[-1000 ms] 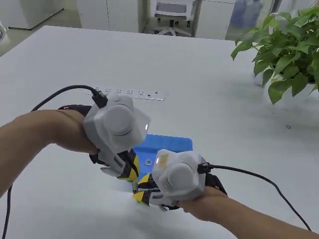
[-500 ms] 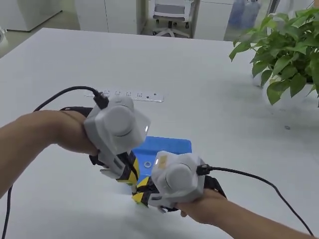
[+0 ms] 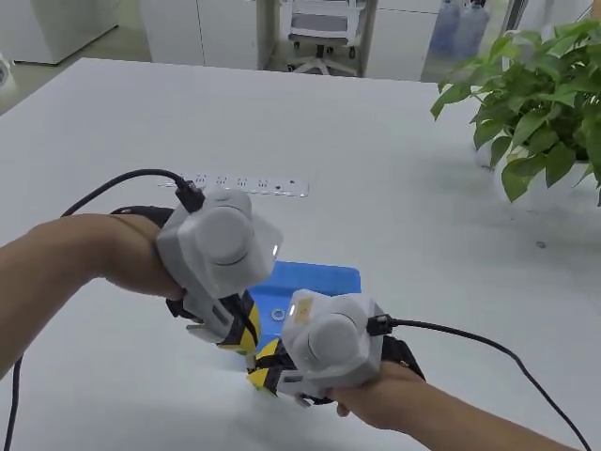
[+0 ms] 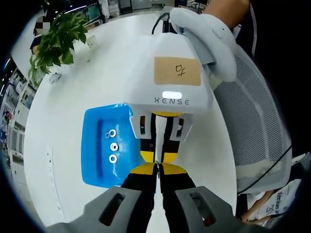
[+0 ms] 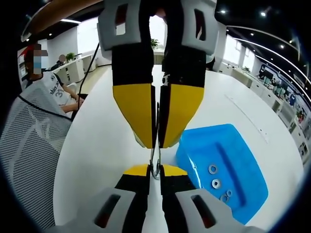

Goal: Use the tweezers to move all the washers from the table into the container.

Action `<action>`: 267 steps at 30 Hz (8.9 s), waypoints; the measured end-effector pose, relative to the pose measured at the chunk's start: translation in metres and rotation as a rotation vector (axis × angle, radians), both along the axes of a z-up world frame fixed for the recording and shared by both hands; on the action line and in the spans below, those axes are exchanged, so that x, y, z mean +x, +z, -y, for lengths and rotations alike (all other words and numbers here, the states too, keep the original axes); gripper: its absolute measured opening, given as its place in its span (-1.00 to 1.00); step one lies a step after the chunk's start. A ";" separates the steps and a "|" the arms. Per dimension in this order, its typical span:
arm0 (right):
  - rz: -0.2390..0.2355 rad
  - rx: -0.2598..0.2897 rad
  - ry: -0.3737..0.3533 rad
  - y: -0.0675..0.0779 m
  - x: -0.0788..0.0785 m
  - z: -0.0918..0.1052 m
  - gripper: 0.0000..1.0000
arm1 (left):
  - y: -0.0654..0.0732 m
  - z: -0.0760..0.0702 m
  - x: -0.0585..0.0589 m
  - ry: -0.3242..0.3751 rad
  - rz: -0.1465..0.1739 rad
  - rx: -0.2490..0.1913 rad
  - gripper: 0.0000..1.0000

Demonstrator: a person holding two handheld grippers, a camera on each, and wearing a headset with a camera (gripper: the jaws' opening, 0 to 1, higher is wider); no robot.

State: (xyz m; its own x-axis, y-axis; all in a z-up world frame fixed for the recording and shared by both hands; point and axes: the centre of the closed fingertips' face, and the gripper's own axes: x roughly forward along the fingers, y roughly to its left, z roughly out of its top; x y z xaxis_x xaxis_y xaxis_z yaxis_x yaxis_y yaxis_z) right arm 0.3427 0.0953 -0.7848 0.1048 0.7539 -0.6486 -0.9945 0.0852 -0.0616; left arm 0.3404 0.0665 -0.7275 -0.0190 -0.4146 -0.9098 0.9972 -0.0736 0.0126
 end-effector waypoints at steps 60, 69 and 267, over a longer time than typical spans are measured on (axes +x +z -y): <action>0.096 0.006 0.039 0.084 0.059 0.001 -0.82 | 0.084 0.006 0.052 -0.030 0.125 0.011 -0.88; 0.077 0.003 0.037 0.068 0.073 0.003 -0.82 | 0.068 0.008 0.066 -0.027 0.134 -0.003 -0.88; 0.003 -0.252 0.111 -0.031 -0.038 0.064 -0.76 | -0.082 0.013 -0.037 0.005 0.058 -0.049 -0.83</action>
